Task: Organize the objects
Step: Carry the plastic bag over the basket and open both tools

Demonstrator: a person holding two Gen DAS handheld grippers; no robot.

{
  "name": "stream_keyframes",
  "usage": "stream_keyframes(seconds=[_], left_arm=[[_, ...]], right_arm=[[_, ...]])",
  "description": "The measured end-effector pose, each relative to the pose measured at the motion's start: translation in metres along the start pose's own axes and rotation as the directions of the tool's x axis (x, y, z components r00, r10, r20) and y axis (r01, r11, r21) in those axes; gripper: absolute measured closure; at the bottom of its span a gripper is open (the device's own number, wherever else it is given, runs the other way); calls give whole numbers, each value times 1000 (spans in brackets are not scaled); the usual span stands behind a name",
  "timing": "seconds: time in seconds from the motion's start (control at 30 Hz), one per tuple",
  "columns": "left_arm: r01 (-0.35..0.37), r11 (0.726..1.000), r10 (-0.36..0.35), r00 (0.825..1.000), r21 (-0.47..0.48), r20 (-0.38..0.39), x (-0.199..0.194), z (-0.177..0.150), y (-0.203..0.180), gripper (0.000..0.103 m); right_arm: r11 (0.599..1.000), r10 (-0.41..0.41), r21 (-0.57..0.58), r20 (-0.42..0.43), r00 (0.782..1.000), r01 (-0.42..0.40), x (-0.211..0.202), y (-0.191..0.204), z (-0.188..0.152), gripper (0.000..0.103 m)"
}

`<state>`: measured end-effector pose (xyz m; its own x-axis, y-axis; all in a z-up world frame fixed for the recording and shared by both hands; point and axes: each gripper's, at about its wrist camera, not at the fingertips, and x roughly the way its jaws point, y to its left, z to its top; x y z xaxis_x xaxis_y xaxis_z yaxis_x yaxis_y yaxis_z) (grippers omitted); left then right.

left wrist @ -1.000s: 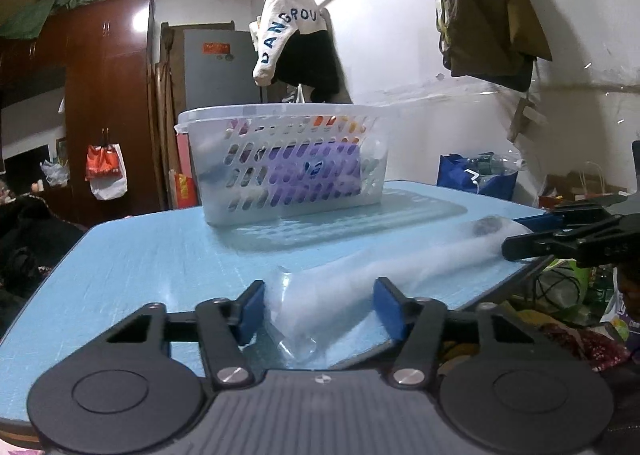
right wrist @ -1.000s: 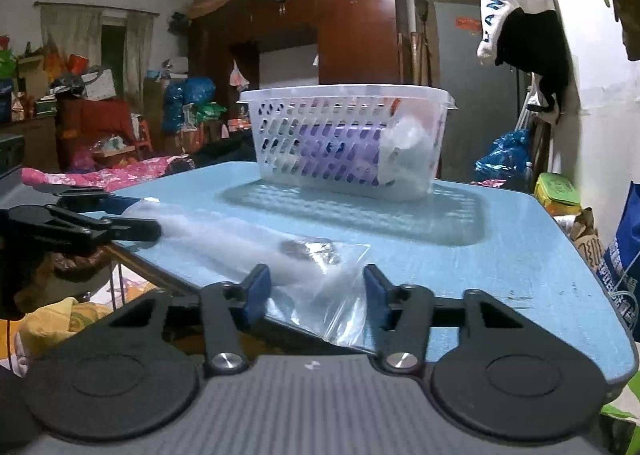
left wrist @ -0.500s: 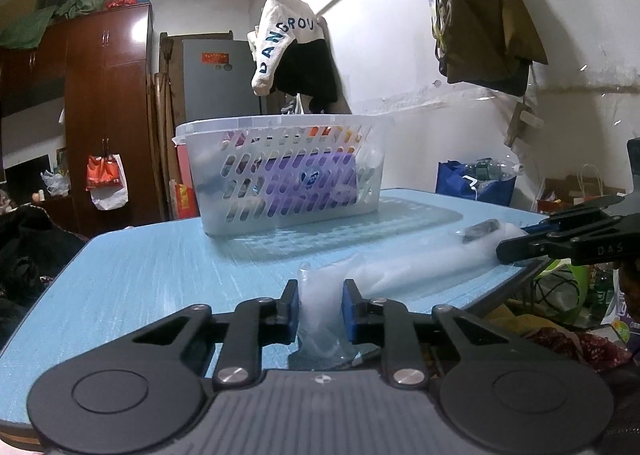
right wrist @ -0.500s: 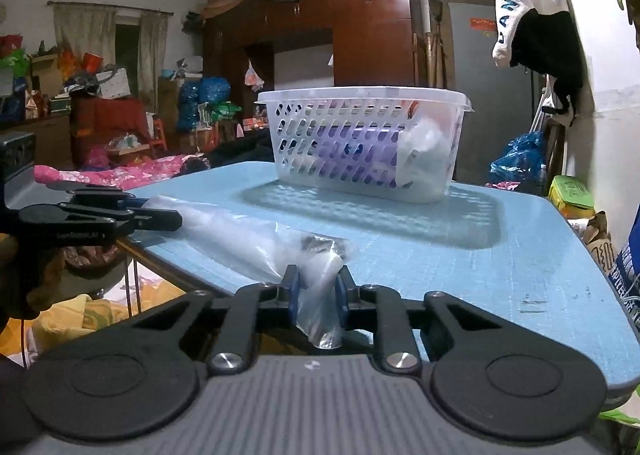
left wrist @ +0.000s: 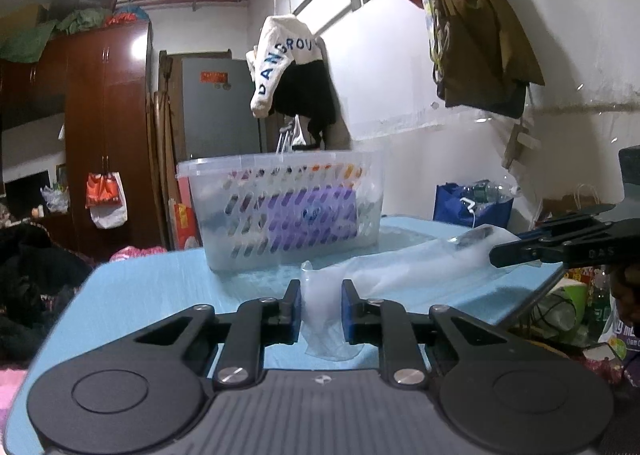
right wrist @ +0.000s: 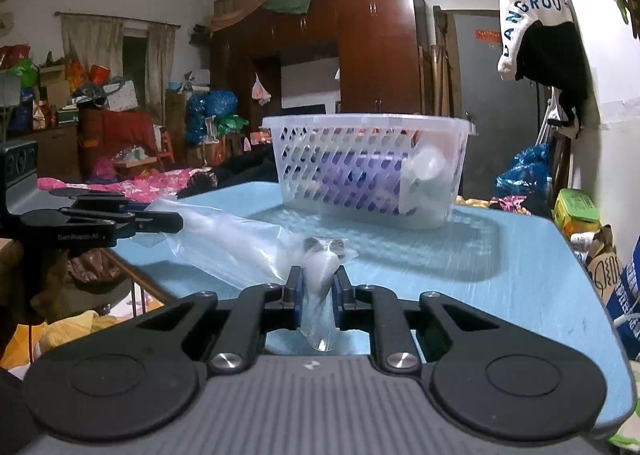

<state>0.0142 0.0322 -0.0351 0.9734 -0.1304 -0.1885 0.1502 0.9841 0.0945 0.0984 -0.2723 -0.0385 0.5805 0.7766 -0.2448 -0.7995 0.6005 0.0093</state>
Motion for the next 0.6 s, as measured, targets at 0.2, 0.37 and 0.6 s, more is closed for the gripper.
stream_keyframes(seconds=[0.2,0.37,0.6], left_arm=[[-19,999,17,999,33,44,7,31,7,80],[-39,998,34,996,57,88,30,77,20,80],[-82,993,79,996,83,42,105,139,52,80]], right_arm=[[1000,8,-30,31,999,-7,3,-5,27,87],[998,2,-63,55,998,2,19,-23,71,87],[995,-33,-88,69,997,39,69,-56,138,86]])
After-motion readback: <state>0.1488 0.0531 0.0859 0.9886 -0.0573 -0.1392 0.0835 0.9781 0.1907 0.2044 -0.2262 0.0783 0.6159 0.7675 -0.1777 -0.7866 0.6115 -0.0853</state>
